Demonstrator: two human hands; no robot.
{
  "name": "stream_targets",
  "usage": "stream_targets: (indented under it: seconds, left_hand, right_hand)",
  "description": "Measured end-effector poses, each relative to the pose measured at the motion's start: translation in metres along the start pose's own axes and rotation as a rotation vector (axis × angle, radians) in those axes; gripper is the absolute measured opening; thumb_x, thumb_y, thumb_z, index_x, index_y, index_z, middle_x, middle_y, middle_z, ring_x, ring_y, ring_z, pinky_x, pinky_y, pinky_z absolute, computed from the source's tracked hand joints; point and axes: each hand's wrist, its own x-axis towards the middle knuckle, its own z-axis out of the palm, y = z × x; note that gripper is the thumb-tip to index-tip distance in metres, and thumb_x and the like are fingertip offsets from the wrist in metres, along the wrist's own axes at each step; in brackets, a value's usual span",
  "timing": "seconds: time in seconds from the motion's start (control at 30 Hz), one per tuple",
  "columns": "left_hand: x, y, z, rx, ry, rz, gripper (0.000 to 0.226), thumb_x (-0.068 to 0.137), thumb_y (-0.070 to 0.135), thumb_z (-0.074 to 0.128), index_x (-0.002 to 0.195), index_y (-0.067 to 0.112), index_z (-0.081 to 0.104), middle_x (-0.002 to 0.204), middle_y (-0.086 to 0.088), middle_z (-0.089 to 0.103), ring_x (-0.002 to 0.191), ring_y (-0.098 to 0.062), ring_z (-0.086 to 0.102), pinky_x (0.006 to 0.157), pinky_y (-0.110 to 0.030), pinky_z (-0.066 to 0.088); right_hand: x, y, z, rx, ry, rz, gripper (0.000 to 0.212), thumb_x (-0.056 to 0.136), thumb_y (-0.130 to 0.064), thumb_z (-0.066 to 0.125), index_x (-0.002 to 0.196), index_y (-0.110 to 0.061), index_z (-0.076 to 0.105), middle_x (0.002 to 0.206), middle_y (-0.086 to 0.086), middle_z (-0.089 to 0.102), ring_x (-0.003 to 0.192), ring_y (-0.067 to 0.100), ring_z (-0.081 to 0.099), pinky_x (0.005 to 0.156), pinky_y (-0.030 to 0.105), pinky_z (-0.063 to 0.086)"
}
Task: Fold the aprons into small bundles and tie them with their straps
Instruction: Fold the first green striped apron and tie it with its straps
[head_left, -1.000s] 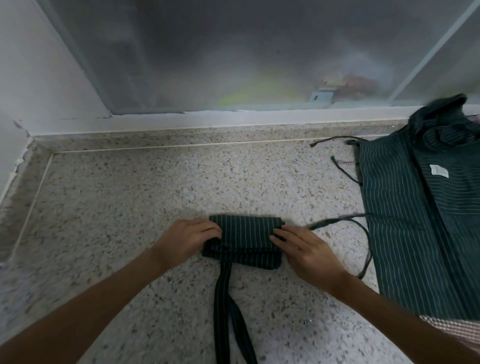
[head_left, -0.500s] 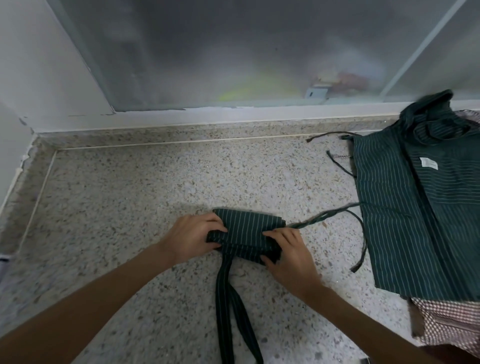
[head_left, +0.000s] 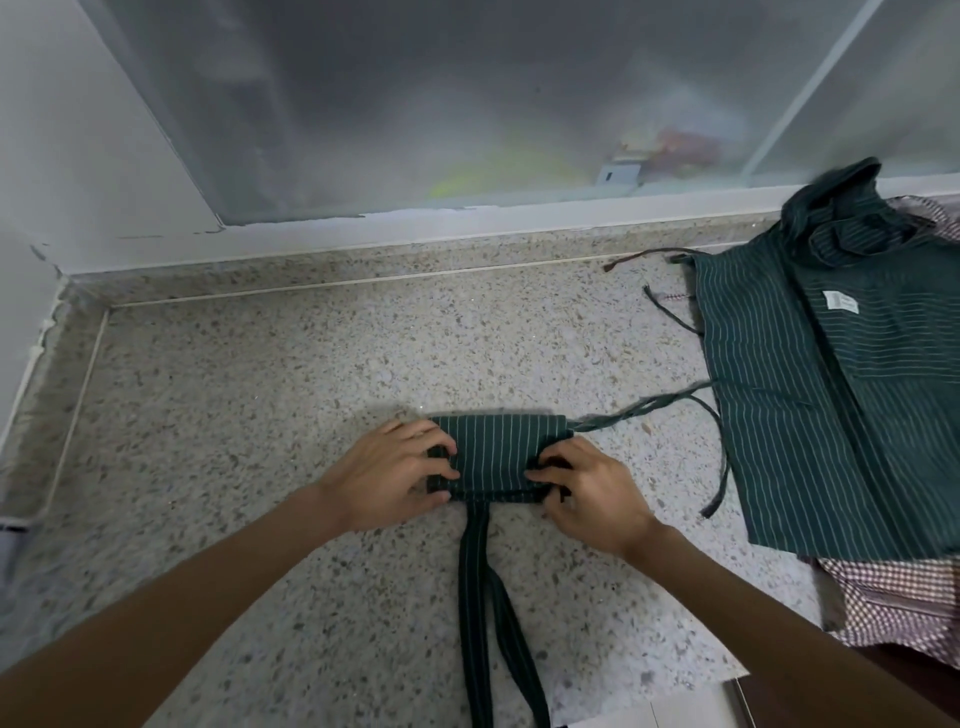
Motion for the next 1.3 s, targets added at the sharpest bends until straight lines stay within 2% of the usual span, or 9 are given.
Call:
stream_targets:
  seconds: [0.17,0.27,0.4,0.67,0.83,0.97,1.1,1.2,1.3]
  left_hand:
    - [0.019,-0.003,-0.009,-0.02,-0.092,0.092,0.028,0.095,0.046,0.04,0.1,0.031,0.063,0.147,0.016,0.033,0.138,-0.008,0.022,0.115,-0.028,0.014]
    - [0.02,0.004,-0.007,0.011,-0.1,0.056,0.047,0.09,0.054,0.04,0.132,0.033,0.046,0.137,0.011,0.048,0.126,-0.01,0.04,0.107,-0.026,0.028]
    - [0.013,0.023,0.001,-0.037,-0.185,0.119,0.065,0.085,0.062,0.027,0.141,0.032,0.036,0.14,0.014,0.045,0.121,-0.007,0.04,0.094,-0.017,0.014]
    - [0.027,0.017,0.0,-0.013,-0.3,0.138,0.055,0.08,0.037,0.051,0.134,0.044,0.038,0.148,0.013,0.027,0.135,-0.011,0.016,0.11,-0.031,0.016]
    - [0.034,0.006,0.005,-0.064,-0.21,0.104,0.066,0.078,0.047,0.056,0.138,0.041,0.032,0.135,0.014,0.044,0.126,-0.002,0.027,0.098,-0.017,0.02]
    - [0.034,0.005,0.014,-0.103,-0.094,0.045,0.054,0.078,0.058,0.053,0.129,0.042,0.044,0.122,0.009,0.052,0.112,0.0,0.038,0.086,-0.013,0.023]
    - [0.039,0.015,0.014,-0.221,-0.101,-0.117,0.066,0.081,0.074,0.021,0.123,0.033,0.051,0.118,0.013,0.056,0.11,-0.005,0.048,0.087,-0.022,0.032]
    - [0.048,0.031,0.017,-0.456,0.011,-0.381,0.051,0.088,0.063,0.033,0.107,0.025,0.062,0.1,0.012,0.068,0.091,-0.006,0.062,0.084,-0.031,0.046]
    - [0.061,0.037,0.014,-0.676,0.084,-0.674,0.037,0.089,0.054,0.05,0.097,0.025,0.07,0.089,0.008,0.073,0.079,-0.007,0.067,0.076,-0.035,0.055]
  right_hand:
    - [0.001,-0.028,0.004,-0.124,0.043,0.142,0.014,0.079,-0.026,0.06,0.085,-0.023,0.072,0.085,-0.008,0.066,0.087,0.013,0.057,0.078,0.026,0.048]
    - [0.001,-0.012,0.015,-0.168,0.012,0.087,0.027,0.074,-0.012,0.071,0.099,-0.021,0.064,0.103,-0.003,0.064,0.102,0.017,0.058,0.097,0.028,0.038]
    - [0.02,0.021,-0.003,-0.143,-0.1,-0.006,0.034,0.076,-0.007,0.061,0.108,-0.02,0.06,0.127,-0.002,0.058,0.137,0.024,0.035,0.117,0.034,0.007]
    - [-0.034,-0.005,-0.018,-0.013,-0.147,-0.107,0.051,0.084,-0.036,0.05,0.13,-0.015,0.051,0.137,0.002,0.05,0.135,0.019,0.034,0.115,0.036,0.024]
    - [-0.041,-0.009,0.011,-0.037,-0.171,-0.019,0.08,0.072,-0.059,0.063,0.134,-0.011,0.045,0.134,0.003,0.05,0.127,0.017,0.043,0.116,0.03,0.016]
    - [-0.034,-0.011,0.007,0.027,-0.035,0.005,0.057,0.081,-0.04,0.061,0.128,-0.009,0.048,0.113,0.007,0.062,0.107,0.019,0.056,0.102,0.025,0.036]
    - [-0.024,-0.017,-0.005,0.294,-0.012,0.35,0.037,0.098,-0.033,0.039,0.131,-0.017,0.035,0.094,0.0,0.064,0.078,0.016,0.058,0.066,0.023,0.039]
    - [-0.002,-0.018,-0.005,0.424,0.025,0.574,0.031,0.098,-0.039,0.039,0.124,-0.023,0.035,0.069,-0.011,0.056,0.053,0.007,0.049,0.047,0.022,0.033]
    - [0.017,-0.008,-0.008,0.498,0.047,0.621,0.051,0.088,-0.057,0.049,0.129,-0.031,0.032,0.082,-0.007,0.067,0.062,0.012,0.059,0.052,0.025,0.042]
